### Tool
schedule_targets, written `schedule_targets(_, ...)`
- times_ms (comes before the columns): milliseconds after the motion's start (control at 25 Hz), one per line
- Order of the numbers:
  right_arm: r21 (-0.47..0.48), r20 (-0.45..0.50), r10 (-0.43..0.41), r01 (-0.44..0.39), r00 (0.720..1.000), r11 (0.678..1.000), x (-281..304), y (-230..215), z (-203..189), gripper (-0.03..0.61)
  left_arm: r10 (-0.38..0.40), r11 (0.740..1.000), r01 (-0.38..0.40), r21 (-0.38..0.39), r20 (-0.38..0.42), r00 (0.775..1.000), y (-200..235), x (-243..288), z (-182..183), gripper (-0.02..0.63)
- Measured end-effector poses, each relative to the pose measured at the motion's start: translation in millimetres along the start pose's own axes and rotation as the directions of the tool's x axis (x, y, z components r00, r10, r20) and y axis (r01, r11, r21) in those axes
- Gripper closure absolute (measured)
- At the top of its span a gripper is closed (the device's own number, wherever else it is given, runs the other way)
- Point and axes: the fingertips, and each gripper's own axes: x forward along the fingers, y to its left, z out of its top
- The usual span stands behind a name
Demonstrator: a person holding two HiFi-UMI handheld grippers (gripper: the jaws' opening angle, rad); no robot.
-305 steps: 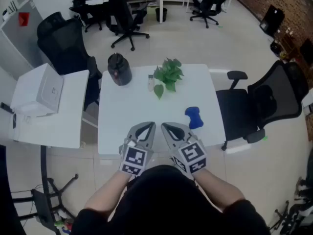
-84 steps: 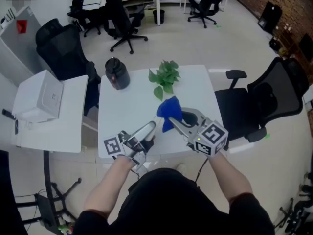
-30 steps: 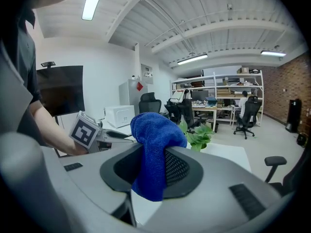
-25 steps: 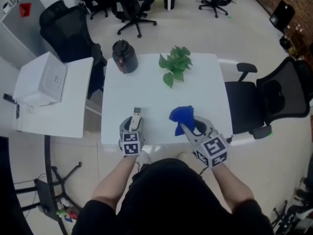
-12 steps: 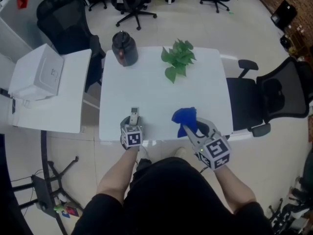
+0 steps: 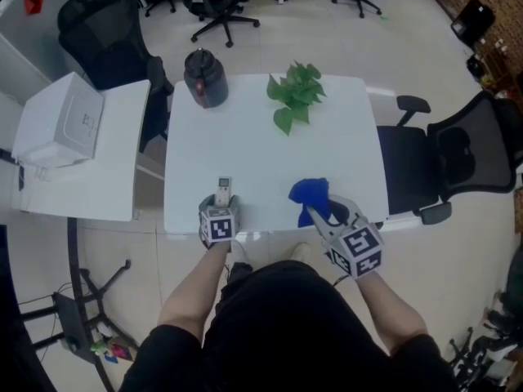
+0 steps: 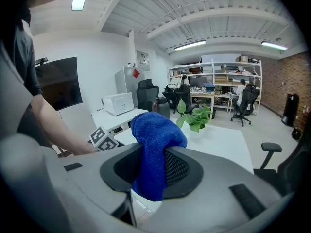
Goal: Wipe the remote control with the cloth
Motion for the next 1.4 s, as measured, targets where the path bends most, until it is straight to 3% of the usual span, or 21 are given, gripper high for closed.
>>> schedule_targets(280, 0.016, -0.145, -0.057, 0.060, 0.988, 0.998, 42.3, -29.2, -64.9, 0.460, -0.015, 0.999, 0.011, 0.046, 0.090, 0.996, -1.2, -44.0, 11.3, 0.334)
schedule_targets(520, -0.004, -0.309, -0.098, 0.102, 0.946, 0.995, 95.4, -47.4, -125.1, 0.460, -0.064, 0.994, 0.050, 0.102, 0.136, 0.989, -23.3, -74.1, 32.9, 0.334)
schedule_targets(920, -0.058, -0.429, -0.129, 0.115, 0.894, 0.992, 136.5, -59.5, -159.8, 0.428, -0.155, 0.980, 0.127, 0.155, 0.184, 0.971, -65.2, -96.0, 59.2, 0.334)
schedule_targets(1200, -0.023, -0.396, -0.112, 0.112, 0.911, 0.993, 126.1, -60.8, -149.0, 0.348, -0.173, 0.976, 0.140, 0.164, 0.203, 0.964, -70.6, -101.4, 67.2, 0.336)
schedule_targets(1400, -0.006, -0.215, -0.107, 0.108, 0.971, 0.994, 83.1, -45.8, -85.8, 0.331, -0.238, 0.965, 0.199, 0.168, 0.261, 0.936, -85.1, -120.2, 90.6, 0.336)
